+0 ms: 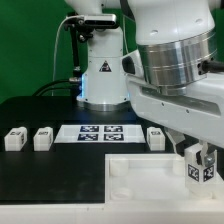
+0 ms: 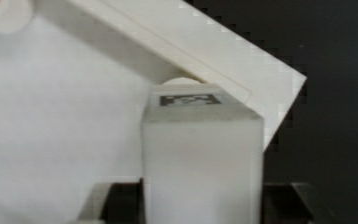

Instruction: Assemble one leg

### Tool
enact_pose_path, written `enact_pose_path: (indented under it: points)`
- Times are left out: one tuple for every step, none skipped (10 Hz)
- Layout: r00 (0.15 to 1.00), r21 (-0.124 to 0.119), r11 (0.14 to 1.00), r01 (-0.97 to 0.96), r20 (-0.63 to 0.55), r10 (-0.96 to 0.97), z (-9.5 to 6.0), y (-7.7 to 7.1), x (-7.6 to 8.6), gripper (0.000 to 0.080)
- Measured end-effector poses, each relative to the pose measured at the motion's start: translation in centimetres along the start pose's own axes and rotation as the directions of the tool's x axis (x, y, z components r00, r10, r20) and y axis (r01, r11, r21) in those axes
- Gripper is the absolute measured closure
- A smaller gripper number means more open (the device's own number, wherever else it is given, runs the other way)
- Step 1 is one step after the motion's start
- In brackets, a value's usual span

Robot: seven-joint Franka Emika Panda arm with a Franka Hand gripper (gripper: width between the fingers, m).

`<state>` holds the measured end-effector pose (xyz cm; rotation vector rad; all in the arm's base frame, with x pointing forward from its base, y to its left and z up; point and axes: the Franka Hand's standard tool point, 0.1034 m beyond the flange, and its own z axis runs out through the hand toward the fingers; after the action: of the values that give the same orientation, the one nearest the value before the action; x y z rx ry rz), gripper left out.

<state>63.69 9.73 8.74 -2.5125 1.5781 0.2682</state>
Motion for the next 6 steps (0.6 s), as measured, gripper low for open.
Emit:
enact_pose_path:
  points:
    - [0.991, -0.003, 0.991, -0.131, -0.001, 0.131, 0.05, 0.01, -0.29, 0.0508]
    - [0.979, -0.004, 0.979, -0.204, -0.004, 0.203, 0.07, -0.01, -0.48, 0.0508]
    - [0.962, -0.004, 0.962, -0.272, -0.007, 0.272, 0.07, -0.02, -0.50, 0.0508]
    - [0.947, -0.004, 0.947, -0.322, -0.009, 0.322, 0.04, -0.02, -0.51, 0.0508]
    - [0.948, -0.004, 0.948, -0.318, -0.009, 0.318, 0.04, -0.02, -0.50, 0.0500]
    - [0.957, -0.006, 0.957, -0.289, -0.009, 0.289, 0.11, -0.01, -0.54, 0.0500]
